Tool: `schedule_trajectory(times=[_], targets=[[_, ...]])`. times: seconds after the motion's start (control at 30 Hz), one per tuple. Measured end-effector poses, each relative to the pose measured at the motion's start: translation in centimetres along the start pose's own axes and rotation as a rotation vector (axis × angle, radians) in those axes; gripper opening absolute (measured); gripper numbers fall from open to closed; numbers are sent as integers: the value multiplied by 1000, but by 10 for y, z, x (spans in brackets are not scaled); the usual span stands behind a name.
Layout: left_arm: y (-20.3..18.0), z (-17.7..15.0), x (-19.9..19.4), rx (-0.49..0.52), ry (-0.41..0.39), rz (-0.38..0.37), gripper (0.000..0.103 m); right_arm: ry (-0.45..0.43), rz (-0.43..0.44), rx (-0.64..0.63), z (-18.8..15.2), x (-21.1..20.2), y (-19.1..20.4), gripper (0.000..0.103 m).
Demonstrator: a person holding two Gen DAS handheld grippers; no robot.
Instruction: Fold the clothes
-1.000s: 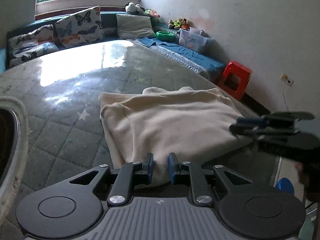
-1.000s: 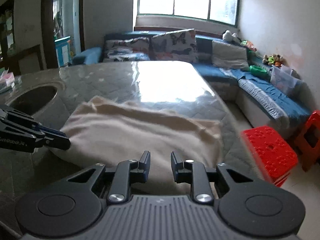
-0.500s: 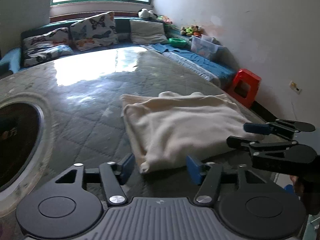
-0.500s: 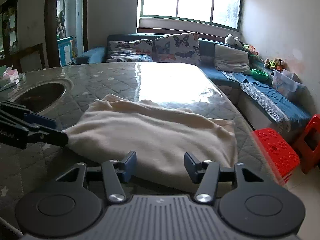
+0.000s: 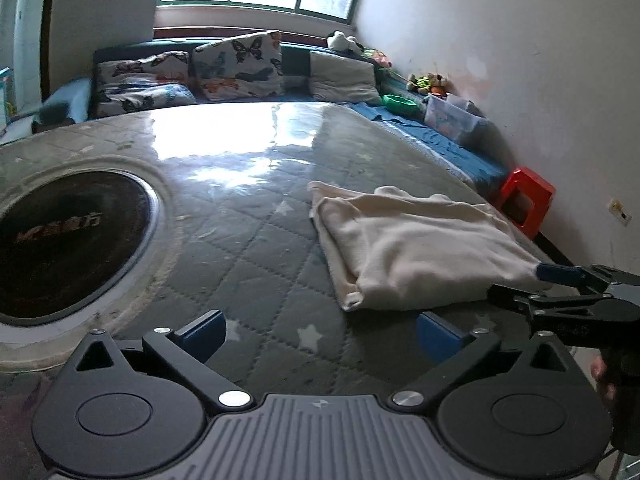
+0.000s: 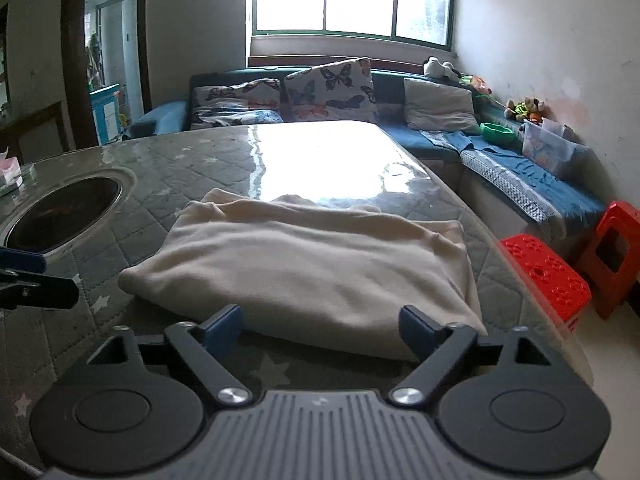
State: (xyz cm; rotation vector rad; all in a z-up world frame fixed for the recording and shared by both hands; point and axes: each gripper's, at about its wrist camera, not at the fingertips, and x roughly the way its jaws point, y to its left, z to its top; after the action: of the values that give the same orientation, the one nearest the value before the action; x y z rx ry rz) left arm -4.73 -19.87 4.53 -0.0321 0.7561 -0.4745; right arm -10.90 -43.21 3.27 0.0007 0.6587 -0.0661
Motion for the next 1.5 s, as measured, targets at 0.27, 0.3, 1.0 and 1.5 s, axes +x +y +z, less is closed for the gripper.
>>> schedule_trajectory(times=[0.27, 0.3, 1.0, 1.5], targets=[[4, -9, -4, -21, 19, 34, 103, 3, -14, 46, -7, -3, 8, 99], [3, -10, -5, -22, 22, 37, 103, 2, -15, 50, -8, -4, 9, 100], [-9, -22, -16, 26, 4, 107, 103, -13, -29, 111, -23, -20, 19, 103], [-14, -29, -15, 42, 12, 118, 103, 6, -29, 131, -32, -21, 25, 103]])
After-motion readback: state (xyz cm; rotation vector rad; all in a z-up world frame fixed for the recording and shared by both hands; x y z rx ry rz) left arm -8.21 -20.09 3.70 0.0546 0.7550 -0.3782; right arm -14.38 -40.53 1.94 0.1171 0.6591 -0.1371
